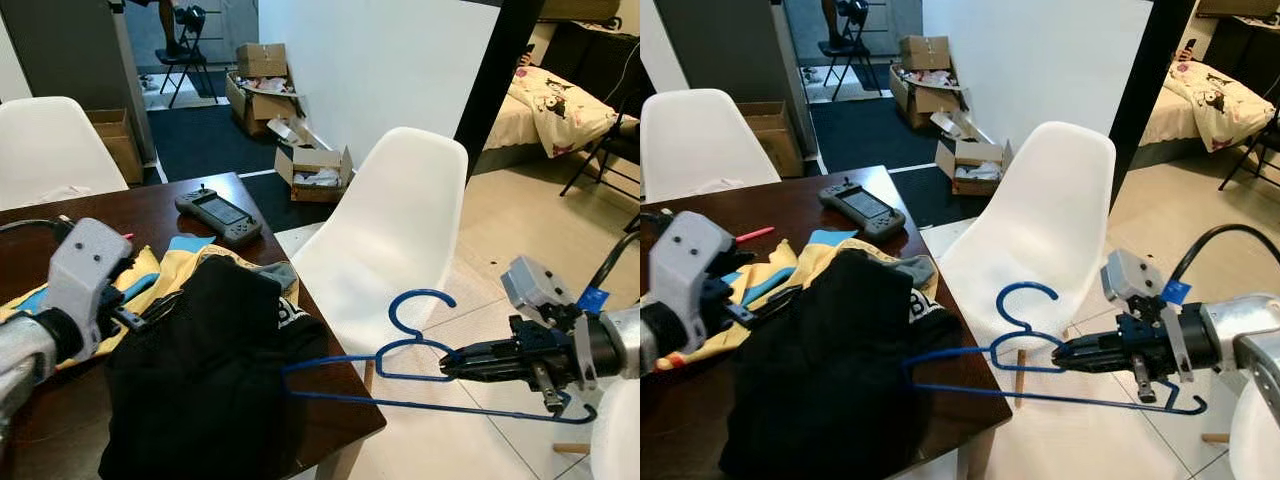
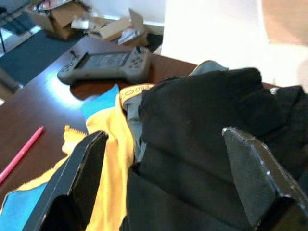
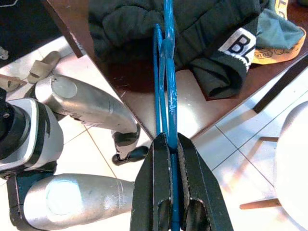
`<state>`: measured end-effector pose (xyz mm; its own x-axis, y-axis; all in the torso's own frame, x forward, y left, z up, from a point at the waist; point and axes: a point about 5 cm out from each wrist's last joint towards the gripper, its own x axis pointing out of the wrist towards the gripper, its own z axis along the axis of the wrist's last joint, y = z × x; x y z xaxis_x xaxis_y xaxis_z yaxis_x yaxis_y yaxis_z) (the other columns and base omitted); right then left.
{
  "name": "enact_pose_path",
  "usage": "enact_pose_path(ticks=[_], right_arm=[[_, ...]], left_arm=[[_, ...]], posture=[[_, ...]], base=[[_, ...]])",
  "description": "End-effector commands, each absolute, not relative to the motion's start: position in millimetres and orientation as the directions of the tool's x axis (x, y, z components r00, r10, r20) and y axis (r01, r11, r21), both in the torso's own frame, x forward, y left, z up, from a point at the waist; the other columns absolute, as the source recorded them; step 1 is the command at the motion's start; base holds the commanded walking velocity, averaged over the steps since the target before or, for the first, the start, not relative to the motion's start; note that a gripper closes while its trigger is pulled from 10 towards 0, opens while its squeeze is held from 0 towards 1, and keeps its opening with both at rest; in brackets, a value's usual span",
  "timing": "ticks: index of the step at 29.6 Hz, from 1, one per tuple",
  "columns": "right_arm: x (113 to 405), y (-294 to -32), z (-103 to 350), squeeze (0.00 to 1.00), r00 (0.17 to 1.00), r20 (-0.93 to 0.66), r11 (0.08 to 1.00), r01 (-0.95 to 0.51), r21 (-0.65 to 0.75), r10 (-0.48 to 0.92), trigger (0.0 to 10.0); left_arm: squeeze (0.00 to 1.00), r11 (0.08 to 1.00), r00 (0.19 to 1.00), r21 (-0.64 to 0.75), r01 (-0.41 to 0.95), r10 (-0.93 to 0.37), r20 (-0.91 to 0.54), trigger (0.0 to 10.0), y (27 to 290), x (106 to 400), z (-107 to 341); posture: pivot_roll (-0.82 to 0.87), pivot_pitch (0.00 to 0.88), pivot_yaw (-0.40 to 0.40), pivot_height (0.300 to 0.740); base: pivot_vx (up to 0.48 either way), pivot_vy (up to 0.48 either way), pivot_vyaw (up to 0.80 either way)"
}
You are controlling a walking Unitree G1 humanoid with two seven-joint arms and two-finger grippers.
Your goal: Hang hanger
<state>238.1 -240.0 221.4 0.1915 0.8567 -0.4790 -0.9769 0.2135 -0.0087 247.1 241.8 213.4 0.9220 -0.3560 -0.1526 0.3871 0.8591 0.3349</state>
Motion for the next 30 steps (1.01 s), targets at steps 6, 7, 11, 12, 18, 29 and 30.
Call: enact_pose_path(ticks=[6,7,11,12,18,29,30], right_arm=[[230,-260,258,0.0,0.225,-0.299,0.225,-0.974,-0.036,0.927,0.0],[229,-260,269,0.0,0.209,-0.201,0.204,-0.978,-0.041,0.957,0.0],[227,-257,282,0.0,0.162,-0.033,0.161,-0.986,-0.044,0.986,0.0],[229,-256,274,0.0,0.177,-0.086,0.175,-0.984,-0.037,0.98,0.0],[233,-253,259,0.0,0.192,-0.141,0.194,-0.981,-0.006,0.971,0.0],[237,-255,206,0.0,0.208,-0.68,0.256,-0.966,-0.032,0.703,0.0],[237,-263,206,0.0,0.226,-0.722,0.275,-0.96,-0.052,0.654,0.0]], left_arm=[[0.0,0.901,0.944,0.283,0.329,-0.325,-0.061,10.0,222,259,211],[0.0,0.905,0.943,0.268,0.329,-0.328,-0.051,10.0,217,259,209],[0.0,0.916,0.943,0.23,0.329,-0.333,-0.022,10.0,203,260,205],[0.0,0.916,0.942,0.225,0.332,-0.336,-0.023,10.0,199,260,204],[0.0,0.92,0.941,0.204,0.334,-0.339,-0.011,10.0,190,260,202],[0.0,0.912,0.934,0.208,0.354,-0.357,-0.026,10.0,178,260,198],[0.0,0.91,0.932,0.207,0.359,-0.361,-0.032,10.0,177,260,196]], posture=[[0.09,0.002,-0.048,0.74],[0.09,0.002,-0.048,0.74],[0.09,0.002,-0.048,0.74],[0.1,0.001,-0.053,0.74],[0.11,0.002,-0.056,0.74],[0.11,0.005,-0.062,0.74],[0.11,0.005,-0.062,0.74]], base=[[0.0,0.0,0.0],[0.0,0.0,0.0],[0.0,0.0,0.0],[0.0,0.0,0.0],[0.0,0.0,0.0],[0.0,0.0,0.0],[0.0,0.0,0.0]])
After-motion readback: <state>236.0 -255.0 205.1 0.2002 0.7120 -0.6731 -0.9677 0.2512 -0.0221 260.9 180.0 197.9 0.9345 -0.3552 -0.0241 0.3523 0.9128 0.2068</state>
